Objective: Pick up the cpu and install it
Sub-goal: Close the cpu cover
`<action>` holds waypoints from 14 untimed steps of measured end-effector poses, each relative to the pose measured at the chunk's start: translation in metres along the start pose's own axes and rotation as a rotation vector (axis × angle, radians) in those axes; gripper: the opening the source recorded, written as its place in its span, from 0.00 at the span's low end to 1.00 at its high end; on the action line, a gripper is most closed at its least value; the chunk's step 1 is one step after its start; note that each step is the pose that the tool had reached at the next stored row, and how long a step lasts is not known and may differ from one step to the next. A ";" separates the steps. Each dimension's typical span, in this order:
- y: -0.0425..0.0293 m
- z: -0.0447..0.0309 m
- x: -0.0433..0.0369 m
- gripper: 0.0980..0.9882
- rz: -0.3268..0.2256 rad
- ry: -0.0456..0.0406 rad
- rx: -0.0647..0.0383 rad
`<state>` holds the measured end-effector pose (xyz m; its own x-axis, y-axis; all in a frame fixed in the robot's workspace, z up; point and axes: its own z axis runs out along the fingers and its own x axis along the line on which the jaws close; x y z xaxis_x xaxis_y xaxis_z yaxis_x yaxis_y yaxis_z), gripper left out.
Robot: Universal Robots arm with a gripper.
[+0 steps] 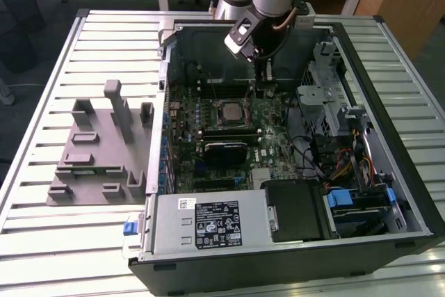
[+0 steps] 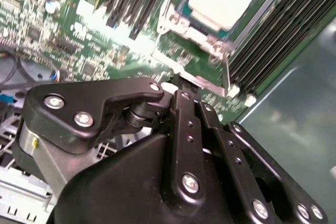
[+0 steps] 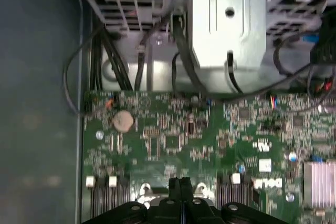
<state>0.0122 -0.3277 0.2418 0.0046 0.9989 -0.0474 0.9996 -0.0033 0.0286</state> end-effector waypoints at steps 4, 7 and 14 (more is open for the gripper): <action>-0.0128 -0.0003 0.0000 0.01 0.001 -0.0001 0.000; -0.0226 -0.0006 -0.0001 0.01 0.001 -0.0002 0.000; -0.0460 -0.0012 -0.0002 0.01 0.002 -0.0001 0.000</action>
<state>-0.0338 -0.3277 0.2418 0.0070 0.9988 -0.0475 0.9996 -0.0056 0.0286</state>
